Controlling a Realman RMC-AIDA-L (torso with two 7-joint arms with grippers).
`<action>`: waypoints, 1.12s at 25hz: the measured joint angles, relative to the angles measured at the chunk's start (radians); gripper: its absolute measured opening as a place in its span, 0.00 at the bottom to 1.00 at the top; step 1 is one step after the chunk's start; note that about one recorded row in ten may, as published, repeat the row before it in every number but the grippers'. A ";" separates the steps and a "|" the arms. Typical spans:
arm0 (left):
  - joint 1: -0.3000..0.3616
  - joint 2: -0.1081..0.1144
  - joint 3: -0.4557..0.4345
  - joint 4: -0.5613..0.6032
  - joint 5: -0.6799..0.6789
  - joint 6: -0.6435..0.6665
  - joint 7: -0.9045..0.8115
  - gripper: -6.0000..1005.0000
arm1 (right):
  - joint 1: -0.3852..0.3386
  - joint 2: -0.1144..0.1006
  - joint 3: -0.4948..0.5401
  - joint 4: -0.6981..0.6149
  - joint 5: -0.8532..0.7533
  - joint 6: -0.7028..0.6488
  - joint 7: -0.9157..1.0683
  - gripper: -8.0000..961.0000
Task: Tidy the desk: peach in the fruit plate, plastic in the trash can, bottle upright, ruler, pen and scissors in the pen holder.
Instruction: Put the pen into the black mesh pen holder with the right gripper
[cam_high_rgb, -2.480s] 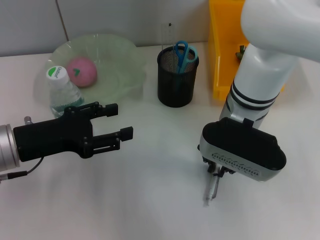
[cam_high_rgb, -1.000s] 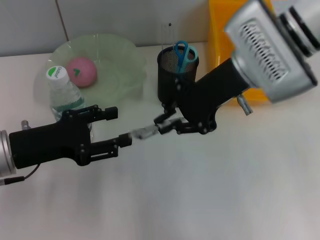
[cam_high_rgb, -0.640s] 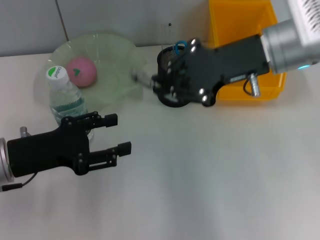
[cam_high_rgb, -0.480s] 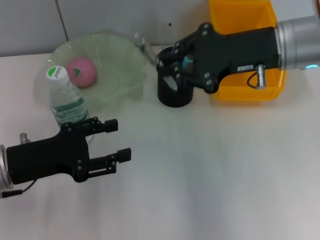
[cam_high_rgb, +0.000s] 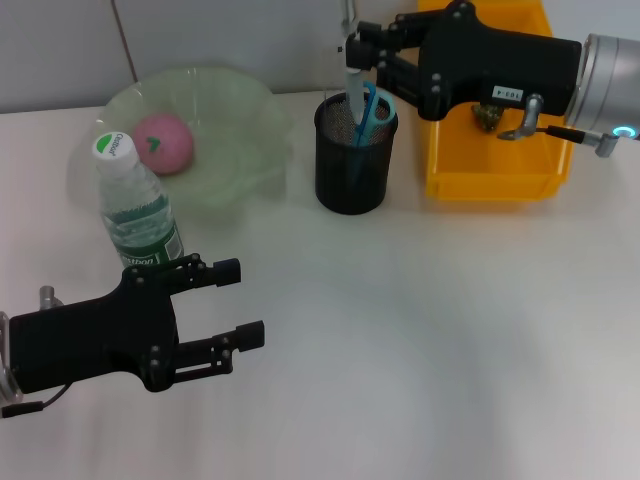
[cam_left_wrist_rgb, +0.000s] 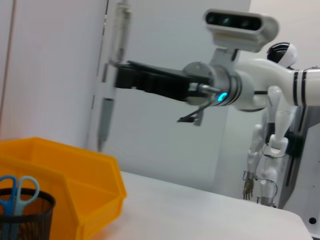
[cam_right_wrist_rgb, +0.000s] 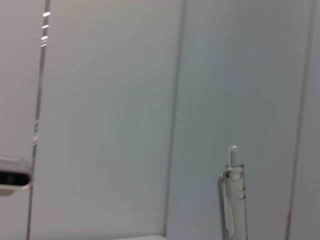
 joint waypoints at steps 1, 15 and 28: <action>0.000 0.000 0.000 0.000 0.000 0.008 0.006 0.74 | 0.000 0.000 0.000 0.015 0.013 0.019 -0.001 0.14; 0.002 0.000 -0.005 -0.085 0.001 0.008 0.147 0.74 | 0.057 0.004 -0.010 0.231 0.143 0.276 -0.058 0.14; -0.005 0.002 -0.060 -0.087 -0.001 0.041 0.142 0.74 | 0.075 0.003 -0.011 0.296 0.150 0.321 -0.079 0.15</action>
